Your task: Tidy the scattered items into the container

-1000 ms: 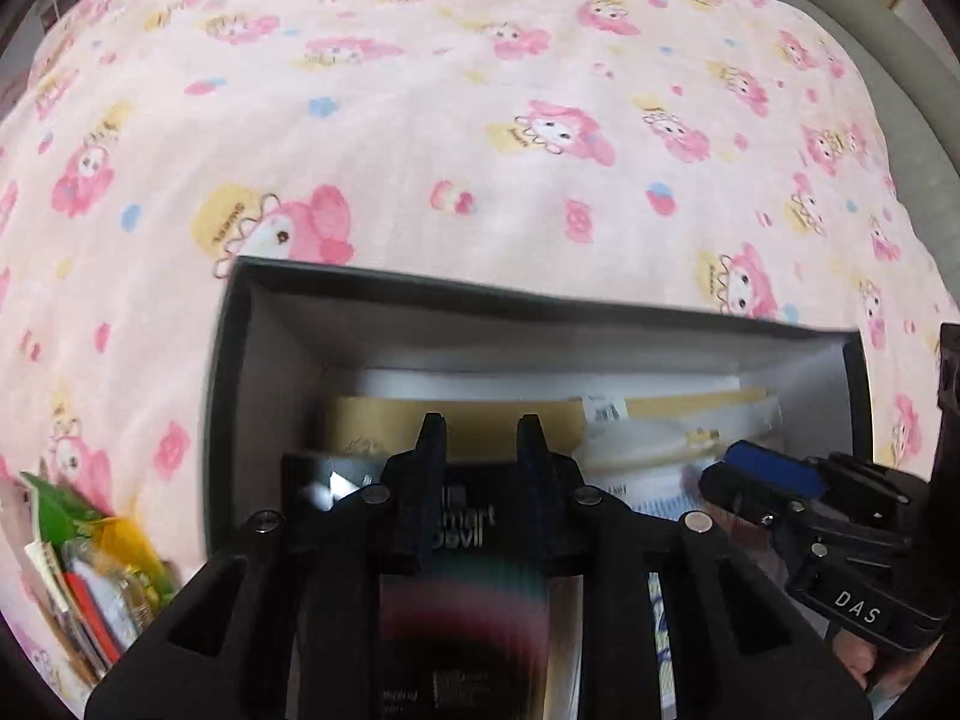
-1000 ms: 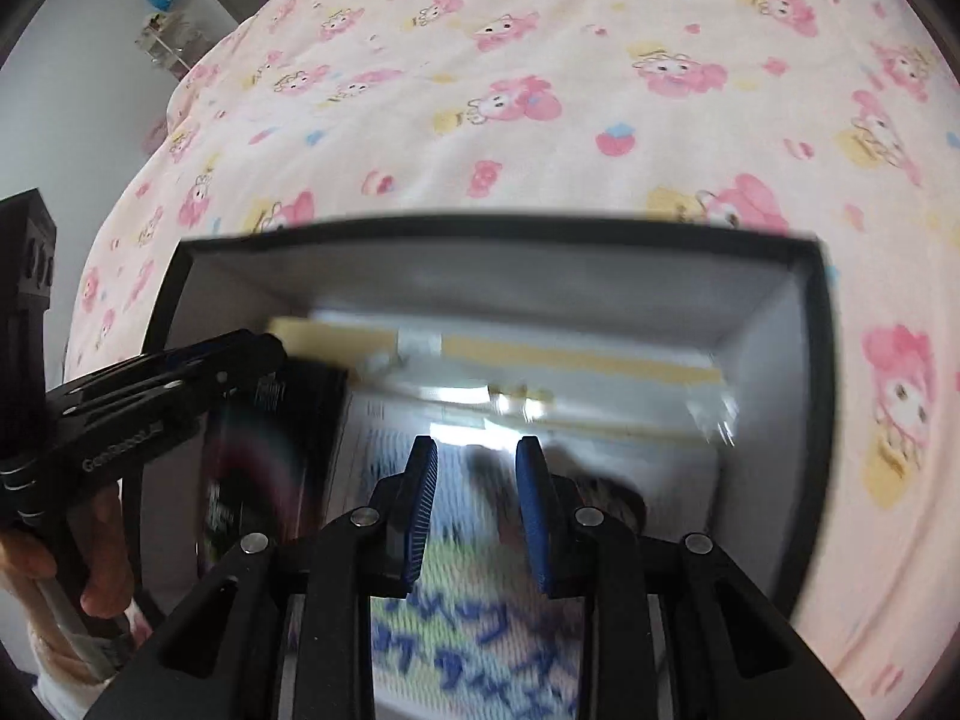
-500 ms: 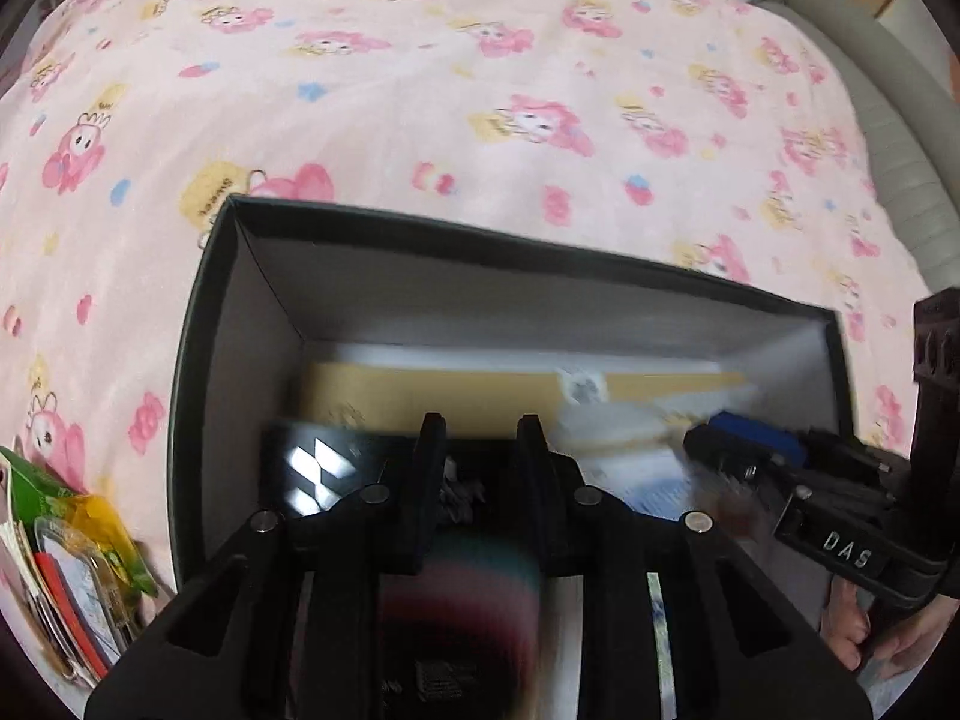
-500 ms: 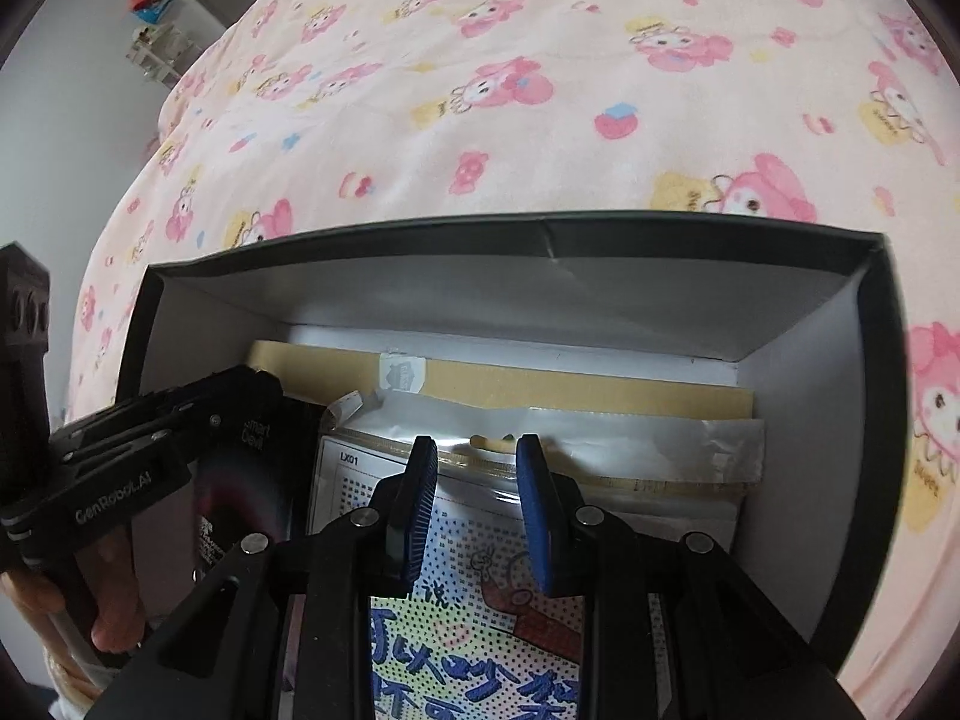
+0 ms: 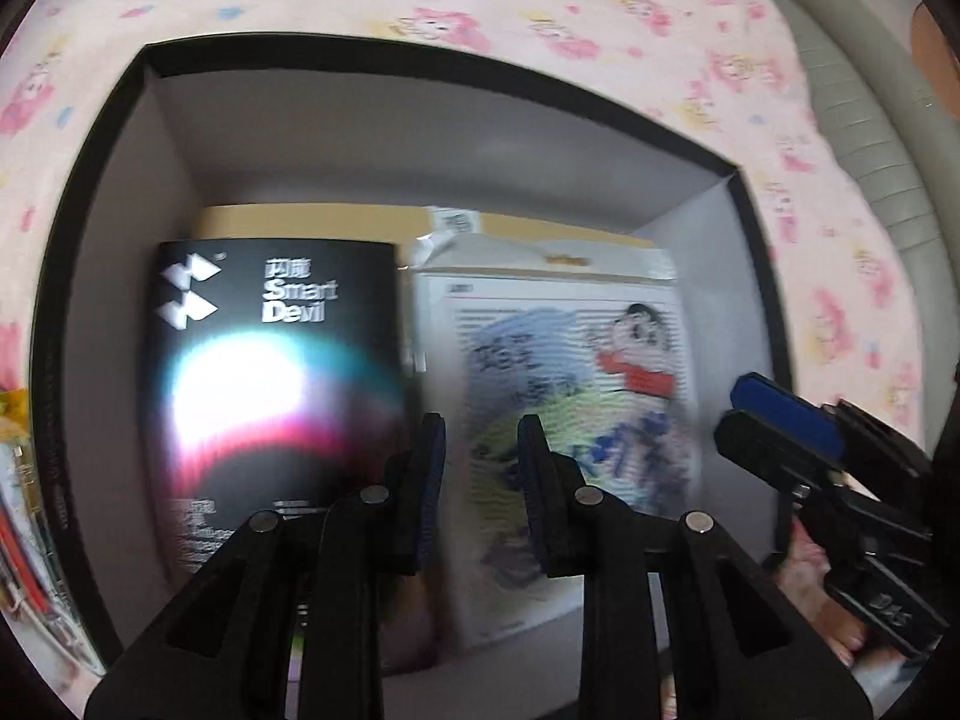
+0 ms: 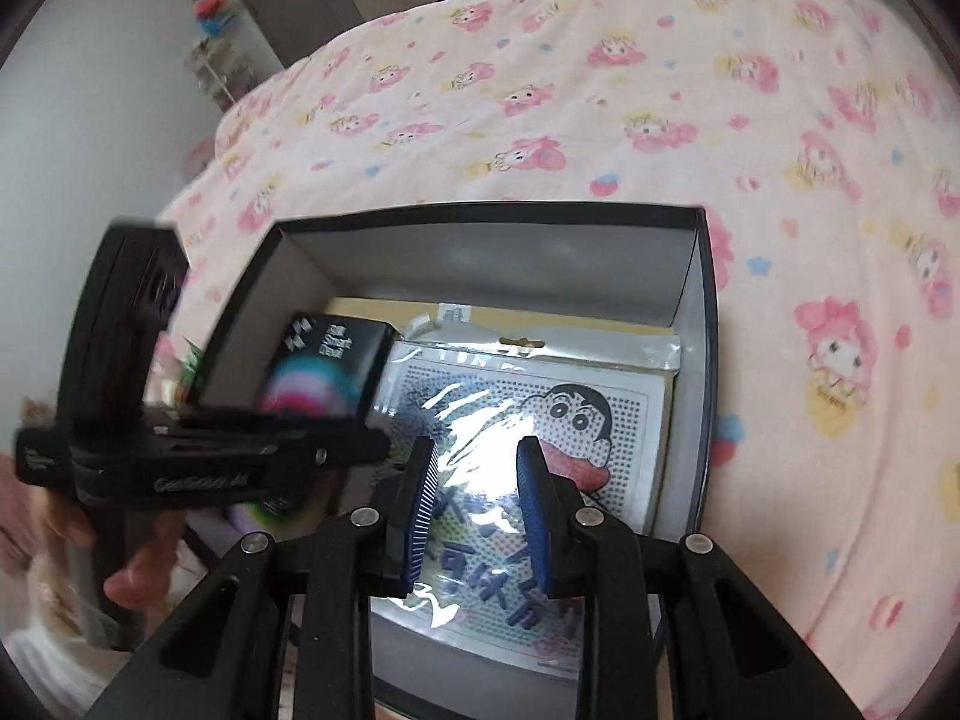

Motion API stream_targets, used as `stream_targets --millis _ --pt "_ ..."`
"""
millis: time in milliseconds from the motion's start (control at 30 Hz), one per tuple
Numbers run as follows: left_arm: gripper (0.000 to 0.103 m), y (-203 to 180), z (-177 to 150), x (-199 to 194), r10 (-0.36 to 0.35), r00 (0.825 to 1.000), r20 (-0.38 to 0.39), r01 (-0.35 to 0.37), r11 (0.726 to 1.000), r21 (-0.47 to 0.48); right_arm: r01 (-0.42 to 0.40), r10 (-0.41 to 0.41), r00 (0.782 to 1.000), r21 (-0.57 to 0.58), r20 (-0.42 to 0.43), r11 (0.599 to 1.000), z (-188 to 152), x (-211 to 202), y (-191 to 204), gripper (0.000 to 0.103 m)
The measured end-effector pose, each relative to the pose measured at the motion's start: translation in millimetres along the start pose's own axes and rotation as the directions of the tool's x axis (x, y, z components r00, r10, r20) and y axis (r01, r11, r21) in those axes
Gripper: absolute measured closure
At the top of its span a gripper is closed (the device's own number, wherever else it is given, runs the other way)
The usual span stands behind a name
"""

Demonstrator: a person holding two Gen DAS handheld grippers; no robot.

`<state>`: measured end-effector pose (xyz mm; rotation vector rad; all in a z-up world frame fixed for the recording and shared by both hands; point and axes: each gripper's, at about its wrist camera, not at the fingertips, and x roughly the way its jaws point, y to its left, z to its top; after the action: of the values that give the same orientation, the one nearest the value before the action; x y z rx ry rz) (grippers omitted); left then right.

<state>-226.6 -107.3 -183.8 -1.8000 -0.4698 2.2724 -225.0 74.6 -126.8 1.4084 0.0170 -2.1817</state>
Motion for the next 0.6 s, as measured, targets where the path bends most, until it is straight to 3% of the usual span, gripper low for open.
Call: stream_targets --millis 100,167,300,433,600 --pt "0.071 5 0 11 -0.020 0.999 -0.048 0.019 0.999 -0.033 -0.009 0.010 0.999 0.026 -0.031 1.000 -3 8 -4 0.079" --pt "0.071 8 1 14 -0.026 0.998 -0.052 0.024 0.999 -0.043 0.017 -0.016 0.999 0.029 -0.048 0.999 -5 11 -6 0.079" --pt "0.070 8 4 16 -0.047 0.997 -0.056 0.044 0.998 -0.046 -0.019 0.024 0.998 0.080 -0.060 0.997 -6 16 -13 0.079" --pt "0.053 -3 6 17 -0.060 0.996 -0.072 0.061 0.998 0.015 -0.005 0.009 0.998 0.066 -0.067 0.998 -8 21 -11 0.079" --pt "0.057 0 2 -2 -0.069 0.997 -0.034 0.069 0.998 0.013 -0.049 0.059 0.993 0.095 -0.106 0.994 -11 31 -13 0.079"
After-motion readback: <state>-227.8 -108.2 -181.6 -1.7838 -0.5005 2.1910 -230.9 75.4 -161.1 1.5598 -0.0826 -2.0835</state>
